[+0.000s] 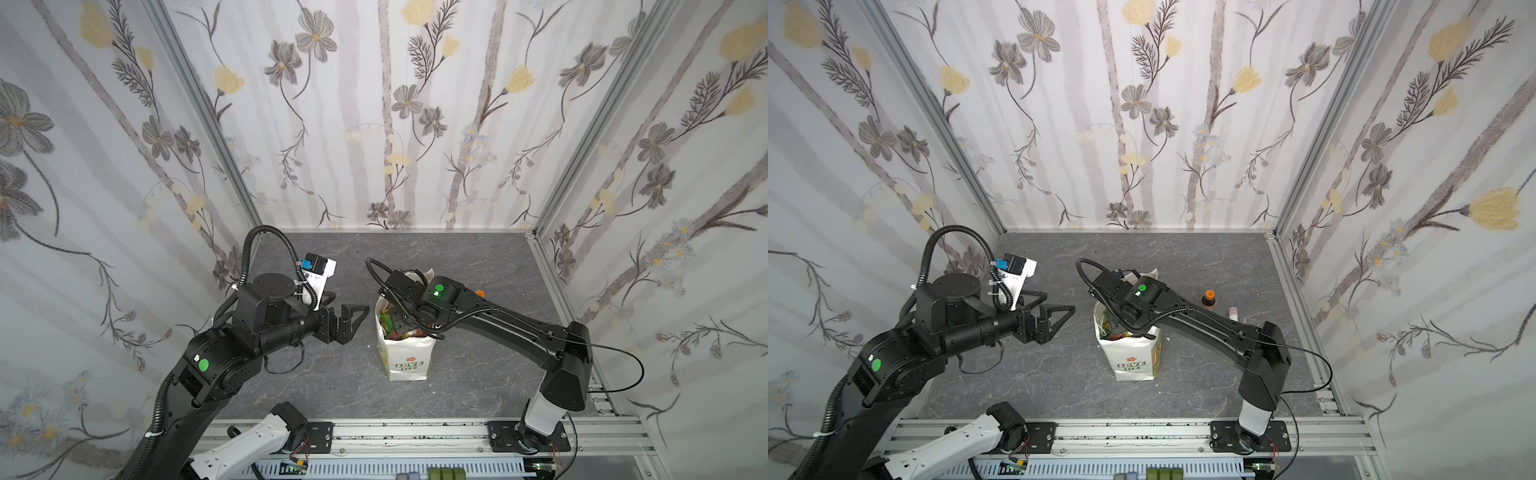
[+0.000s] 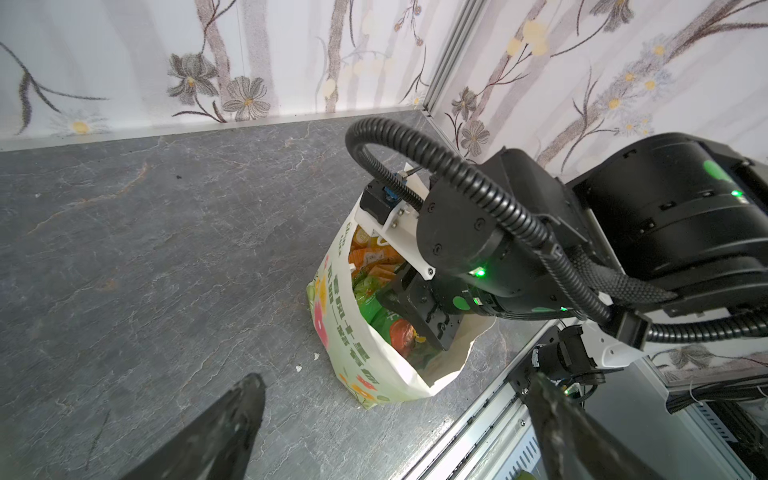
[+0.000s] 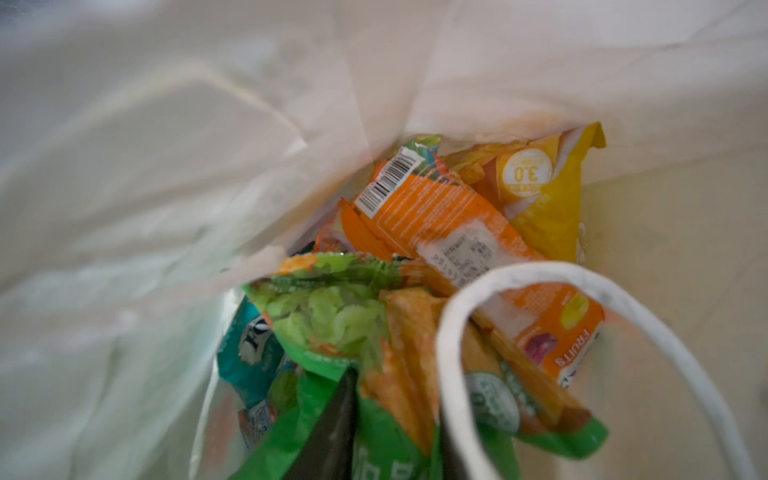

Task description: Take the snacks out of the paper bag

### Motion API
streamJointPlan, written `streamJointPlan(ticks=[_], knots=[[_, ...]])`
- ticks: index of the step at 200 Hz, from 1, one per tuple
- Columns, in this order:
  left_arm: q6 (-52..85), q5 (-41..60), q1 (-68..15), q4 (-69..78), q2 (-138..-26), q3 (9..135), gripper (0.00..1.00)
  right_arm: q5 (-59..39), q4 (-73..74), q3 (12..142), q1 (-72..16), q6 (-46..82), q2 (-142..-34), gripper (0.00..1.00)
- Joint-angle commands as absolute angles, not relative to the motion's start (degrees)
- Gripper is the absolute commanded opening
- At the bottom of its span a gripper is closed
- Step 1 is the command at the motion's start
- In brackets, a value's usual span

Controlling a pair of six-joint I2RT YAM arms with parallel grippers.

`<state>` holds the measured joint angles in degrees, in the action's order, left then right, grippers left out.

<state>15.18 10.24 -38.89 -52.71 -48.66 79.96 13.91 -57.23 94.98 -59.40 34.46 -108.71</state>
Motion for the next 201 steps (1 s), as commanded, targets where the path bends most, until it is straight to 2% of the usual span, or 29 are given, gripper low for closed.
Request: streamJointPlan(ticks=[1, 31, 80, 121, 162, 201], knots=[[17.37, 7.55, -38.85, -51.00, -48.53, 79.98, 1.00, 15.78, -55.54, 94.95, -59.32, 35.07, -109.07, 0.17], [21.16, 4.42, -38.85, -49.52, -47.95, 79.32, 1.00, 14.90, -55.44, 95.36, -59.24, 34.57, -107.91, 0.00], [22.41, -1.30, -38.84, -52.12, -49.26, 81.76, 1.00, 12.97, -54.59, 95.42, -58.64, 33.73, -103.77, 0.00], [24.20, -0.88, -38.86, -54.45, -52.02, 86.67, 1.00, 12.49, -53.73, 97.05, -58.06, 33.55, -101.05, 0.00], [32.48, 1.14, -38.85, -49.70, -51.91, 85.95, 1.00, 15.49, -55.49, 102.55, -58.01, 36.18, -98.73, 0.00], [40.51, 3.83, -38.85, -40.58, -49.20, 79.40, 1.00, 19.91, -55.55, 106.97, -58.09, 37.65, -95.79, 0.00]])
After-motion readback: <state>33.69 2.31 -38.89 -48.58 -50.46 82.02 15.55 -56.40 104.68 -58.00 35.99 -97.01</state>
